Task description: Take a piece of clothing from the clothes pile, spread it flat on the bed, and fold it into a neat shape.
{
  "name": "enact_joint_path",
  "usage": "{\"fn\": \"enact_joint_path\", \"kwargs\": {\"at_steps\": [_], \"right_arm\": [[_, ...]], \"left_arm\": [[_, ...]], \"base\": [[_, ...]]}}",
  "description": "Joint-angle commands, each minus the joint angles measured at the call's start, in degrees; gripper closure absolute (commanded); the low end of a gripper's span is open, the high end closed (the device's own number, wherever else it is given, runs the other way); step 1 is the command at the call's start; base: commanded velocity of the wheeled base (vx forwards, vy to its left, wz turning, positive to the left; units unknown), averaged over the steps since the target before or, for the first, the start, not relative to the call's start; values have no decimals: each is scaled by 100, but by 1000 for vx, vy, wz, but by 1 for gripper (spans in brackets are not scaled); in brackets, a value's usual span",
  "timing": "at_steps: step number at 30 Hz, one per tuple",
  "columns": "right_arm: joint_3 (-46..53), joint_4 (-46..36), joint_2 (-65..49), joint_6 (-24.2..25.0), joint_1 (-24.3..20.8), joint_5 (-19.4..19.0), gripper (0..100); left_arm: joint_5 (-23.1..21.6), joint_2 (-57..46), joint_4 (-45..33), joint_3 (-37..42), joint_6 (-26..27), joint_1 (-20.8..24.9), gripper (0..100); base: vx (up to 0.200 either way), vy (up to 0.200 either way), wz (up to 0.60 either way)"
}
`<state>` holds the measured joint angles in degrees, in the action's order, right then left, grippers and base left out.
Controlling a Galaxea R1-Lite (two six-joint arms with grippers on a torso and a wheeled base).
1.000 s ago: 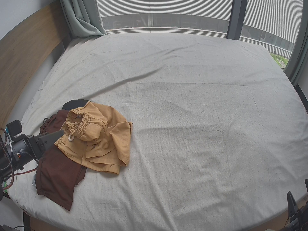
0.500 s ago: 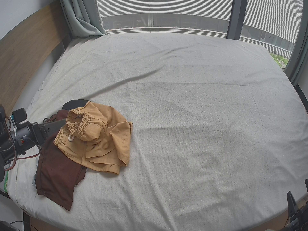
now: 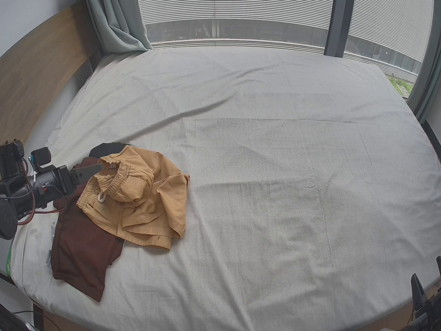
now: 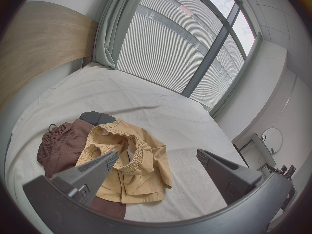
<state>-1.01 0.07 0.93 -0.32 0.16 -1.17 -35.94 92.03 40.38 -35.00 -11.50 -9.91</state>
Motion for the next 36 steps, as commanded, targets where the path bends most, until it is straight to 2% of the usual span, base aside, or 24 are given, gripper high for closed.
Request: {"fn": "enact_joint_path", "kwargs": {"at_steps": [1, 7, 36], "right_arm": [[101, 1, -84, -3, 2, 3, 0], [101, 1, -75, -3, 2, -6, 0], [101, 1, -75, -3, 2, -6, 0]], "left_arm": [[-10, 483, -21, -332, -2, 7, 0], [-256, 870, -30, -552, -37, 68, 0], [-309, 2162, 49, -1378, -55, 604, 0]], "base": [[0, 0, 0], [0, 0, 0], [0, 0, 0]]}}
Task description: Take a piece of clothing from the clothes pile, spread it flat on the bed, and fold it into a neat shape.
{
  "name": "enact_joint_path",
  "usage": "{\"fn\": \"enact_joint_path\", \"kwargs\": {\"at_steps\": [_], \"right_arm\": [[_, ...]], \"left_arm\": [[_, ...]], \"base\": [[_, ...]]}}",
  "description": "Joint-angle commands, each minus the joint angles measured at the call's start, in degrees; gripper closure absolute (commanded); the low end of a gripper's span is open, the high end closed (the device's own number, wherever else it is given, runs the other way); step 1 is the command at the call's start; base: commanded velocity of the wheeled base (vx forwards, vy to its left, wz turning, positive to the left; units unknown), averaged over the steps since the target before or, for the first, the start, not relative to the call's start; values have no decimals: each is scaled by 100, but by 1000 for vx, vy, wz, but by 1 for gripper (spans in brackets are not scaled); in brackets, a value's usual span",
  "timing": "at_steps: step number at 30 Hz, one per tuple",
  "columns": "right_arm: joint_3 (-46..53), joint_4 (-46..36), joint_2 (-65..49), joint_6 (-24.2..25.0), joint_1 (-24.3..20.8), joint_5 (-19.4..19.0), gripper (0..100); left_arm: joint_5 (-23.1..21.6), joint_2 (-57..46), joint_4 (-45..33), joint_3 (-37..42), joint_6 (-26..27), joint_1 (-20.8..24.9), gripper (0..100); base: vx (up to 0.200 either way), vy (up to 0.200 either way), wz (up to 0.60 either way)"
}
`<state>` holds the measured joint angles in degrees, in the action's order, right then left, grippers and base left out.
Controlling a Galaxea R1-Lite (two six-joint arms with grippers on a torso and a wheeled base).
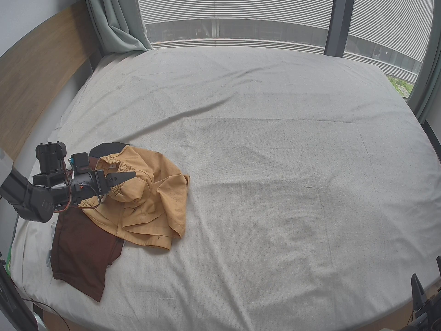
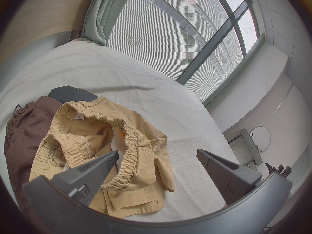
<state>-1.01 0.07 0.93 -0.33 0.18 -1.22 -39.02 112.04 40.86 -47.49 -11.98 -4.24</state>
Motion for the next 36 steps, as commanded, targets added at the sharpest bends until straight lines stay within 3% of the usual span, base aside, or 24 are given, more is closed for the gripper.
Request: {"fn": "enact_joint_path", "kwargs": {"at_steps": [1, 27, 28, 36], "right_arm": [[101, 1, -75, -2, -1, -1, 0], [101, 1, -84, -2, -1, 8, 0], [101, 1, -75, -2, -1, 8, 0], [101, 1, -84, 7, -1, -1, 0]], "left_arm": [[0, 169, 1, -137, -6, 38, 0], [70, 801, 458, -471, -155, 240, 0], [70, 810, 458, -471, -155, 240, 100], [70, 977, 730, -471, -164, 240, 100]], "base": [[0, 0, 0], [0, 0, 0], [0, 0, 0], [0, 0, 0]]}}
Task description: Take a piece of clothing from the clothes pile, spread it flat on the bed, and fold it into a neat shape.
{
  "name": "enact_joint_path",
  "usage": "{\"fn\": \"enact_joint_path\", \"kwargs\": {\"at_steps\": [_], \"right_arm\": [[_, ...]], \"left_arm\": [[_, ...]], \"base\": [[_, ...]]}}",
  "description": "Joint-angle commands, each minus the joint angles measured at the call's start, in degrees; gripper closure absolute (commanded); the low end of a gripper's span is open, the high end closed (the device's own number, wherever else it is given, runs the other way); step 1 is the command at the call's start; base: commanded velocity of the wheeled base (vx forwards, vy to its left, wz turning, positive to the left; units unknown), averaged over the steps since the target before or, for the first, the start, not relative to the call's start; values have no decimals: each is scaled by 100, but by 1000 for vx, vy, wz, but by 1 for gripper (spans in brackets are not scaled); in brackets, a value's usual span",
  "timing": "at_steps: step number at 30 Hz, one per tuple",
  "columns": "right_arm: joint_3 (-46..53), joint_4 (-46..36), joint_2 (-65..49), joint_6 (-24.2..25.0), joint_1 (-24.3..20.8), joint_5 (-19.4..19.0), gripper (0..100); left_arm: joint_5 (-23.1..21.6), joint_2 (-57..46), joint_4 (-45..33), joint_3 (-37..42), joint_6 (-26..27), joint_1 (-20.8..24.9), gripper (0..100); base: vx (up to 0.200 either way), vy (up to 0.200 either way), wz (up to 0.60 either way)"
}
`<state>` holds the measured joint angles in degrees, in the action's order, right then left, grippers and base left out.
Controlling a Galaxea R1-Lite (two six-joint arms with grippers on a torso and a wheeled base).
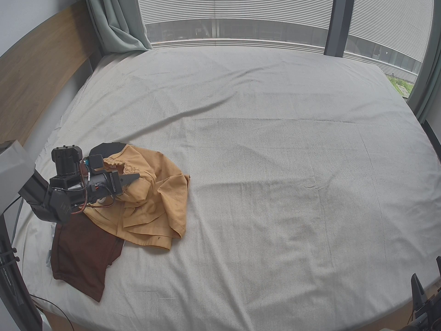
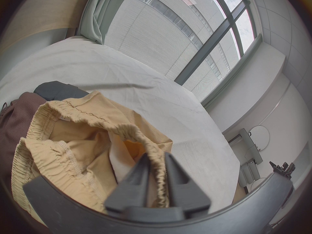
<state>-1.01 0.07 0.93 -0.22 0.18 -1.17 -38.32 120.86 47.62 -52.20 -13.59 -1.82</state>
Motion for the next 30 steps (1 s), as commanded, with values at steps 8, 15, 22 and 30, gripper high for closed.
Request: {"fn": "enact_joint_path", "kwargs": {"at_steps": [8, 15, 22, 30], "right_arm": [[101, 1, -75, -4, -1, -6, 0], [101, 1, -75, -4, -1, -6, 0], [101, 1, -75, -13, -1, -6, 0], [101, 1, -75, -13, 8, -6, 0]], "left_arm": [[-53, -45, 134, 122, -434, 6, 100], [-132, -748, 556, 738, -891, 6, 100], [-291, -1205, 1259, 1370, -1234, -3, 100], [-317, -1451, 2173, 1924, -1726, 6, 100]], "base": [[0, 0, 0], [0, 0, 0], [0, 0, 0], [0, 0, 0]]}}
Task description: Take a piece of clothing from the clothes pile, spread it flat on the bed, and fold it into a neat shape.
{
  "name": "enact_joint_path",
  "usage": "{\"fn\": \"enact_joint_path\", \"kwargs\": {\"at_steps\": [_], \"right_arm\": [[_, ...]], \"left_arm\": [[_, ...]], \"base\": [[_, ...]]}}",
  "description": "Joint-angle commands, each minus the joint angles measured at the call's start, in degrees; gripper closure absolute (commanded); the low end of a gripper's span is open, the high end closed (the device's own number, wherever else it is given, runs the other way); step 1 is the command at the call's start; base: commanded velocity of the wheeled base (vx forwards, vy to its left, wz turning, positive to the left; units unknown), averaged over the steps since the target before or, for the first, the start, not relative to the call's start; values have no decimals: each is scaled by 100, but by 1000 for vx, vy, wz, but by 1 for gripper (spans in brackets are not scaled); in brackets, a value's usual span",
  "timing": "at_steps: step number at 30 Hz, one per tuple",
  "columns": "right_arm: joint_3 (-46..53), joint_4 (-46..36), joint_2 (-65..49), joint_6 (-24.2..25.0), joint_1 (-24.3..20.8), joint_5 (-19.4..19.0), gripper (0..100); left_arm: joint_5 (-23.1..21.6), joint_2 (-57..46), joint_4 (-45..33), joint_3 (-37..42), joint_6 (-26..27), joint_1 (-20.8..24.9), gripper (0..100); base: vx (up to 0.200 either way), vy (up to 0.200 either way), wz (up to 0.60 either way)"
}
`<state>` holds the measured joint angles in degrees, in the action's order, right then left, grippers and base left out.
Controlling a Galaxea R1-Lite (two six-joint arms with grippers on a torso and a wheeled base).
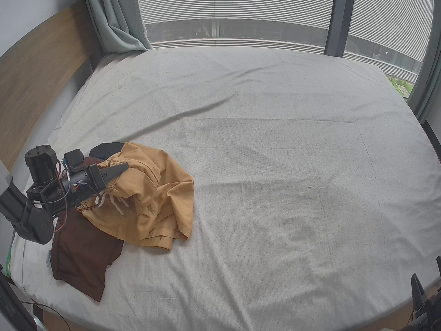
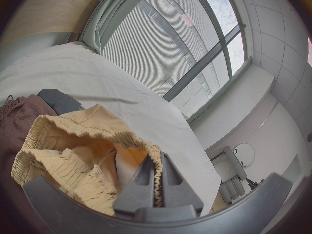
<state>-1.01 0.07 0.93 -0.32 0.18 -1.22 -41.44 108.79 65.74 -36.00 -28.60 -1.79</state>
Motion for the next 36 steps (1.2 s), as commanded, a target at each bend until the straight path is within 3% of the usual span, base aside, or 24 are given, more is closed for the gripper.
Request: {"fn": "enact_joint_path", "kwargs": {"at_steps": [1, 12, 28, 36], "right_arm": [[101, 1, -75, -3, 8, -1, 0], [101, 1, -75, -3, 8, -1, 0], [101, 1, -75, 5, -1, -1, 0], [101, 1, -75, 5, 8, -1, 0]], "left_arm": [[-5, -244, 554, 383, -348, 3, 100], [-5, -139, 2259, 963, -1245, -32, 100], [39, -200, 2294, 946, -1183, 126, 100], [65, -367, 2285, 1033, -1245, 417, 100]], "base": [[0, 0, 0], [0, 0, 0], [0, 0, 0], [0, 0, 0]]}}
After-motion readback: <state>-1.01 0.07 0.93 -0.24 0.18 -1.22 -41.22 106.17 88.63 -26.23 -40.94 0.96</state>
